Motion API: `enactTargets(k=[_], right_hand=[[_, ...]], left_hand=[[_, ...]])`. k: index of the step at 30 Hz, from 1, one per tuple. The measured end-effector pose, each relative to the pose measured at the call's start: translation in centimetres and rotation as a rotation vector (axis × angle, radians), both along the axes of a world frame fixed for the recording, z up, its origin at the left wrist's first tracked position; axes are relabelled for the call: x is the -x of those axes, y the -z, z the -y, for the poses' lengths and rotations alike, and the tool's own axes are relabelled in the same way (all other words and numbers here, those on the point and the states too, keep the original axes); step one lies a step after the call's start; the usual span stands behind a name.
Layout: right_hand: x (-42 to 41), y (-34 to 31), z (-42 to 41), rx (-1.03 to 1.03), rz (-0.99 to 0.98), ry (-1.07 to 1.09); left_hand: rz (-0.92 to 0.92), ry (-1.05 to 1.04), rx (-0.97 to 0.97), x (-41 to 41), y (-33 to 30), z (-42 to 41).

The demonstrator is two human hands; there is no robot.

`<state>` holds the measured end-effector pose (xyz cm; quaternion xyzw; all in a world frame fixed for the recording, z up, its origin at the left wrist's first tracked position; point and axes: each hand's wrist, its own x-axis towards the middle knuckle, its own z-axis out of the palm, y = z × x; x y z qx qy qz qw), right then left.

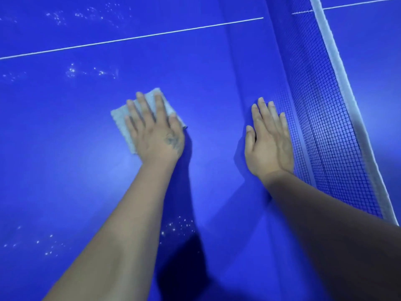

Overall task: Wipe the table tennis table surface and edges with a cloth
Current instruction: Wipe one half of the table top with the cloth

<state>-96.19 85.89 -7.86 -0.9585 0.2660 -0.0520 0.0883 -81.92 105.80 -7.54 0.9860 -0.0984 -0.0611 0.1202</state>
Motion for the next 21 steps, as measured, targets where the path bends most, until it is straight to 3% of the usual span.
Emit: enactTargets(k=[7, 12, 16, 21], right_hand=[[0.1, 0.4, -0.1, 0.002, 0.036, 0.005], [0.7, -0.5, -0.7, -0.04, 0.04, -0.007], [4.5, -2.0, -4.0, -0.058, 0.074, -0.029], [12.5, -1.5, -8.0, -0.093, -0.056, 0.01]], left_hand=[[0.115, 0.295, 0.067, 10.0, 0.2, 4.8], [0.041, 0.401, 0.059, 19.9, -0.3, -0.7], [0.026, 0.348, -0.034, 22.0, -0.6, -7.4], [0.033, 0.134, -0.058, 14.4, 0.1, -8.7]])
